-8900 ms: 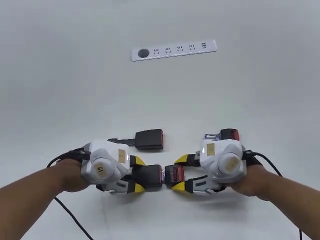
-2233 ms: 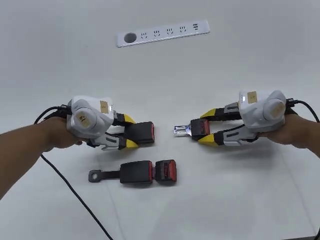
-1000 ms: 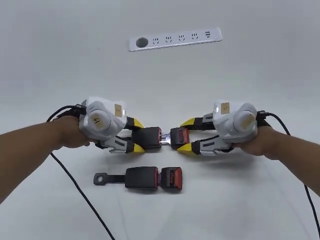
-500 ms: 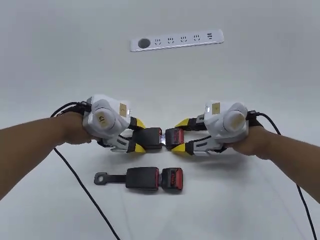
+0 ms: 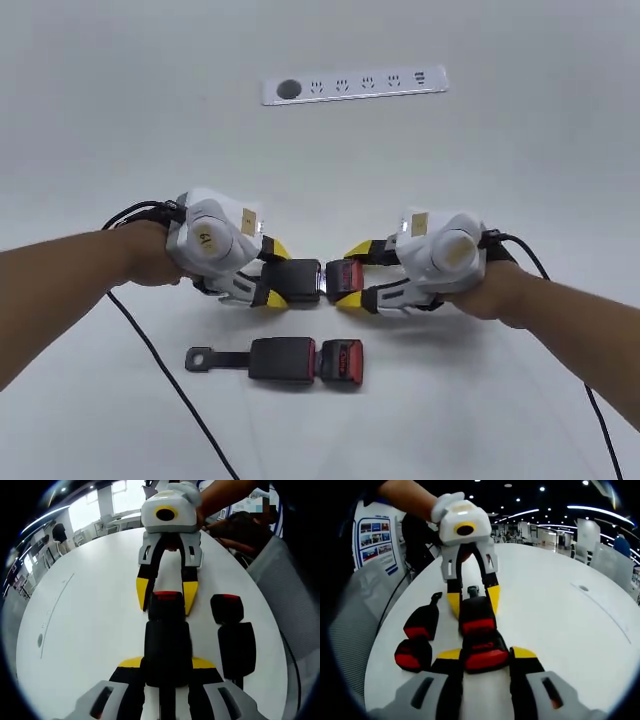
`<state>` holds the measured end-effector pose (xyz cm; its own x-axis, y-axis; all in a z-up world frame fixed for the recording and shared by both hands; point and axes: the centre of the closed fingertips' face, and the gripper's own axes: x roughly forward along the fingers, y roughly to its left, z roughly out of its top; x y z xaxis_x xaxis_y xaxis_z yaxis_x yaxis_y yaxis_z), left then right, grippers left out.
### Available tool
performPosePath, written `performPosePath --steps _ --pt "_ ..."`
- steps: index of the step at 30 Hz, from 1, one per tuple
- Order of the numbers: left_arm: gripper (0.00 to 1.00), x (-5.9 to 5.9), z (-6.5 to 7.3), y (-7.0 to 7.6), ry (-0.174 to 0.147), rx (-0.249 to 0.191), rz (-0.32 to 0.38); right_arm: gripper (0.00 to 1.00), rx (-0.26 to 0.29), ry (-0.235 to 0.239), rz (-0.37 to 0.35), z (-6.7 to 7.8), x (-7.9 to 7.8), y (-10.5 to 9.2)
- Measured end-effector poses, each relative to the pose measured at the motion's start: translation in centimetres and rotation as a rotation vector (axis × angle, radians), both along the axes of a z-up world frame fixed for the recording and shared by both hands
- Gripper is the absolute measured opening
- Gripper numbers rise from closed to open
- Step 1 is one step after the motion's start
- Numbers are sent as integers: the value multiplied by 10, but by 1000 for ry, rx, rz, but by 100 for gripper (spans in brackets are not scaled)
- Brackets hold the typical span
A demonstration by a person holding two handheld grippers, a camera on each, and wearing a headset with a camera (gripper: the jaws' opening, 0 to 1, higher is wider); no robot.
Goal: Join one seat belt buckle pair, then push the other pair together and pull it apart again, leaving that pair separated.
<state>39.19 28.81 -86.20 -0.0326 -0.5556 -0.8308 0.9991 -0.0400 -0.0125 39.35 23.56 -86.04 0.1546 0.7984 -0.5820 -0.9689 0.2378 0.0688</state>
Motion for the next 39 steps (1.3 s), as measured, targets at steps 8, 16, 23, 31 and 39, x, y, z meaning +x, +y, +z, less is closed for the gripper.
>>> performPosePath --steps 8,16,23,31,39 --pt "34 0 0 0 2 -1 3 36 -9 -7 -4 0 0 0" --pt "34 -3 4 -2 4 -3 11 36 -18 -18 -7 0 0 0" --pt "34 -4 4 -2 5 -1 12 37 -27 -27 -3 0 0 0" --pt "34 -3 3 0 4 -4 30 37 -33 -29 -9 0 -2 -11" --pt "34 -2 3 1 3 -3 33 37 -40 -29 2 2 -5 -20"
